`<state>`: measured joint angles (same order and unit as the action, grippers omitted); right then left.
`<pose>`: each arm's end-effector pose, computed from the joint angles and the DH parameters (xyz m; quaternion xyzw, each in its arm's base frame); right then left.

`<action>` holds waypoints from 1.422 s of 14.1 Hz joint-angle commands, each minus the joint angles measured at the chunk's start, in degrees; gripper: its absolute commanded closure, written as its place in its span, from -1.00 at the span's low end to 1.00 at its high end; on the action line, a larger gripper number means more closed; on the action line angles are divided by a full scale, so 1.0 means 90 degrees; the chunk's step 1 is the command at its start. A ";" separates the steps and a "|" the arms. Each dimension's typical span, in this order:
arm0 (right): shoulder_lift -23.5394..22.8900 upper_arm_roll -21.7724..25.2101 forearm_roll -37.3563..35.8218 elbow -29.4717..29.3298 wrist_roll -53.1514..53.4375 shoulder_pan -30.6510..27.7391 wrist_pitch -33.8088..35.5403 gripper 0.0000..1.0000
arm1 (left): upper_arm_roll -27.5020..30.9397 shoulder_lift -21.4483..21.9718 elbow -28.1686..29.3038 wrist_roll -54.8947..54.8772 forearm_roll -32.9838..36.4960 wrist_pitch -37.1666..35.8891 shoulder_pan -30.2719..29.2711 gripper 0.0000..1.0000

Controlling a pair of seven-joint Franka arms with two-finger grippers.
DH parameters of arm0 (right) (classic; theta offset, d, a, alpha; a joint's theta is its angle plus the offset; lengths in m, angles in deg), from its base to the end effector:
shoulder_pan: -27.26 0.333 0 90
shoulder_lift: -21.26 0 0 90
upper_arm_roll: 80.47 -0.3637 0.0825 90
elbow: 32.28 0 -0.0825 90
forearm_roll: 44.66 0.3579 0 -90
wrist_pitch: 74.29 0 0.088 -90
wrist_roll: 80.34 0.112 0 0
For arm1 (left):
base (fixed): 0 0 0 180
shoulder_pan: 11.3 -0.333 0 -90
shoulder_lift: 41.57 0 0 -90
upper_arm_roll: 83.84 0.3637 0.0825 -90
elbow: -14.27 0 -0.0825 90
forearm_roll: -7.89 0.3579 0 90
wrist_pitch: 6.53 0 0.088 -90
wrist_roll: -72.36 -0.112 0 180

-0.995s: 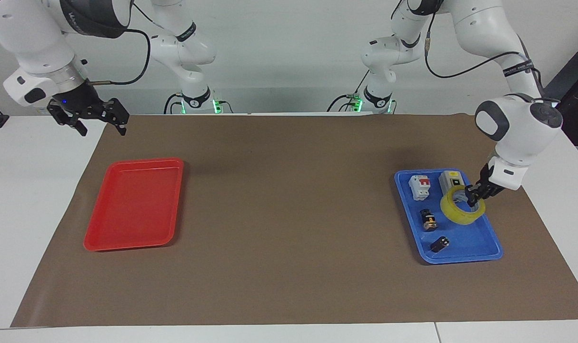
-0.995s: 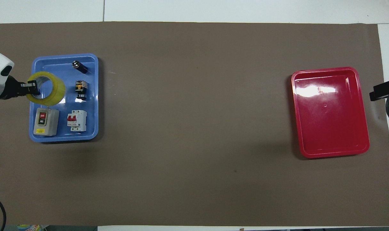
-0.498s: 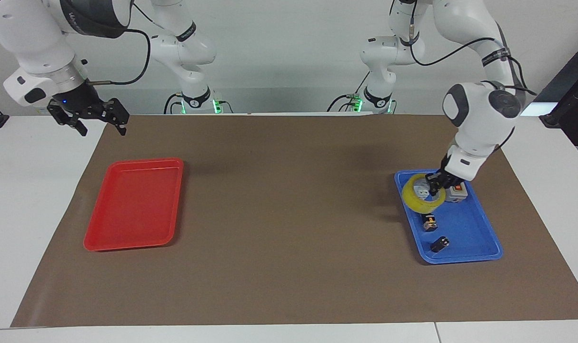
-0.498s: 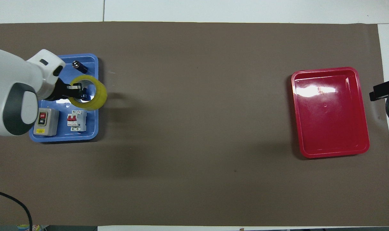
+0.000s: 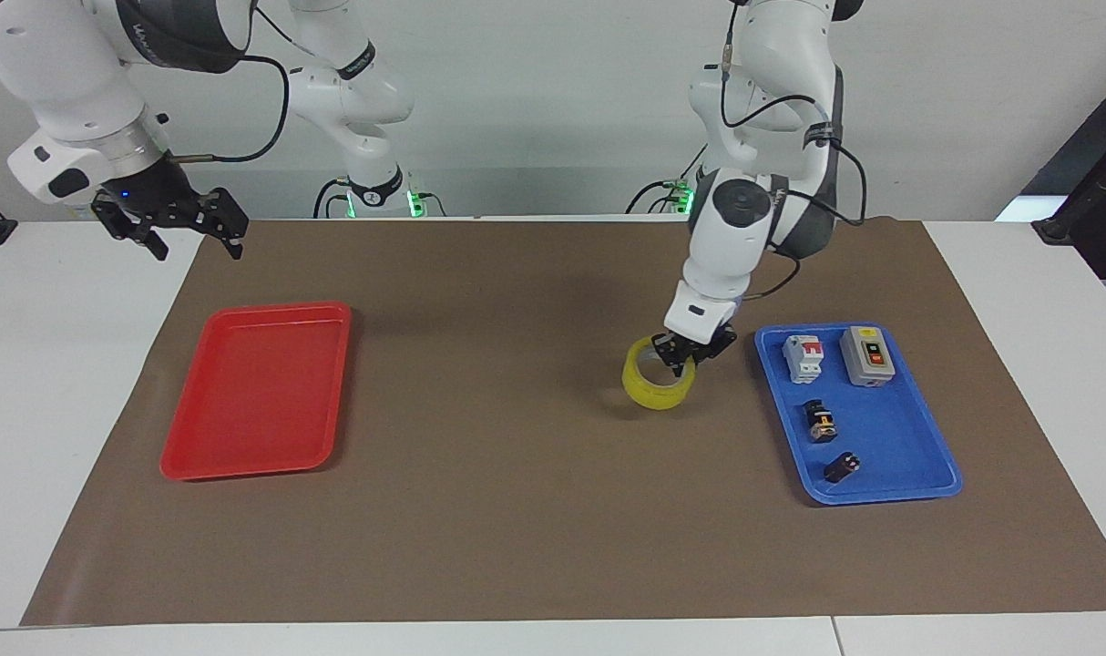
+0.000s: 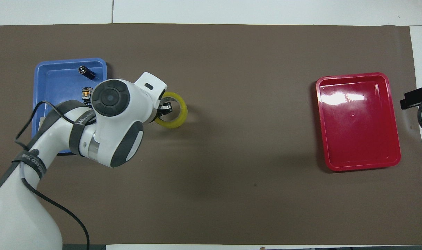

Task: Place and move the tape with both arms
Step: 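Carry the tape with the left gripper and set it on the table center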

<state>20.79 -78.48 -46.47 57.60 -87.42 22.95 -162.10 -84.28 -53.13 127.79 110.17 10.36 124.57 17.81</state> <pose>0.5233 -0.0613 0.6606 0.9996 0.0065 -0.0239 0.0132 0.5168 -0.2914 0.4325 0.9968 0.0588 0.0527 0.0156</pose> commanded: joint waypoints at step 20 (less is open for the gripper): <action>0.0130 -0.0056 0.0093 0.0121 -0.0014 -0.0029 0.0099 -1.00 | 0.0078 0.0559 0.0032 0.0913 0.0908 -0.0863 0.0401 -1.00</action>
<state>20.79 -78.52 -46.46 57.60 -87.42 23.07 -161.87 -83.36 -55.03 121.59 123.95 17.50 119.35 25.00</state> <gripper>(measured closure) 0.000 0.110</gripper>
